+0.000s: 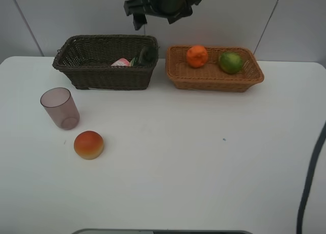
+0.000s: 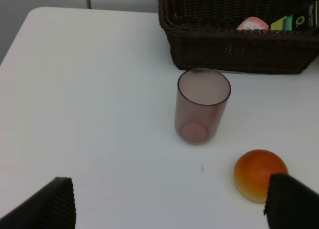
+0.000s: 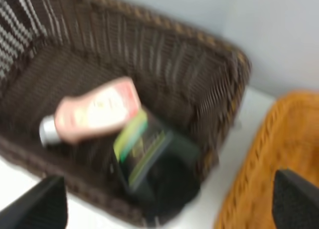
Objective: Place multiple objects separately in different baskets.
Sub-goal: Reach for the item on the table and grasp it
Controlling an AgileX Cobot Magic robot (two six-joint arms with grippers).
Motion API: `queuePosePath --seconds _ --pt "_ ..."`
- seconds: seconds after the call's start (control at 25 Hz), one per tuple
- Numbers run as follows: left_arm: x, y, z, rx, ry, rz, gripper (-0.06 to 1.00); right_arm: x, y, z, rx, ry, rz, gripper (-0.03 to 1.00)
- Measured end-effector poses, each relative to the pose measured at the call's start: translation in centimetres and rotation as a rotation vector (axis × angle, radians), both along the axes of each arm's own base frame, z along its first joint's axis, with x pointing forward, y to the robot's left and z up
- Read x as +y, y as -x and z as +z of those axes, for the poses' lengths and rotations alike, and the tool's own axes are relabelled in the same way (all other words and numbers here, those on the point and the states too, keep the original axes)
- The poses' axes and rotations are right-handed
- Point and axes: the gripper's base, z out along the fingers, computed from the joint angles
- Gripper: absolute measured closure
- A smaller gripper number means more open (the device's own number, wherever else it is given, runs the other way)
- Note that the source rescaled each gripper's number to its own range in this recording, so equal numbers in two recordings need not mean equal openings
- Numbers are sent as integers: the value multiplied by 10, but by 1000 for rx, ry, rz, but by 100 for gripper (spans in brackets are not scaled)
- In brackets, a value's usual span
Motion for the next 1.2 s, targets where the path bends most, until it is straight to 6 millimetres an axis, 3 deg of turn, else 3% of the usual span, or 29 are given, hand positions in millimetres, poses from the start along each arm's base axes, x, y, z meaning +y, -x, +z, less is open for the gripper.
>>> queuePosePath --seconds 0.12,0.32,0.68,0.88,1.08,1.2 --pt "0 0 0 0 0 0 -3 -30 15 -6 80 19 -46 18" --pt "0 0 0 0 0 1 -3 -99 46 -13 171 63 -156 18" --pt "0 0 0 0 0 1 -3 -206 117 9 238 91 -320 18" --pt "0 0 0 0 0 1 -3 -239 162 27 189 36 -409 18" --pt "0 0 0 0 0 1 -3 -249 211 46 68 -15 -420 18" --pt "0 0 0 0 0 1 -3 -253 242 46 18 -33 -421 18"
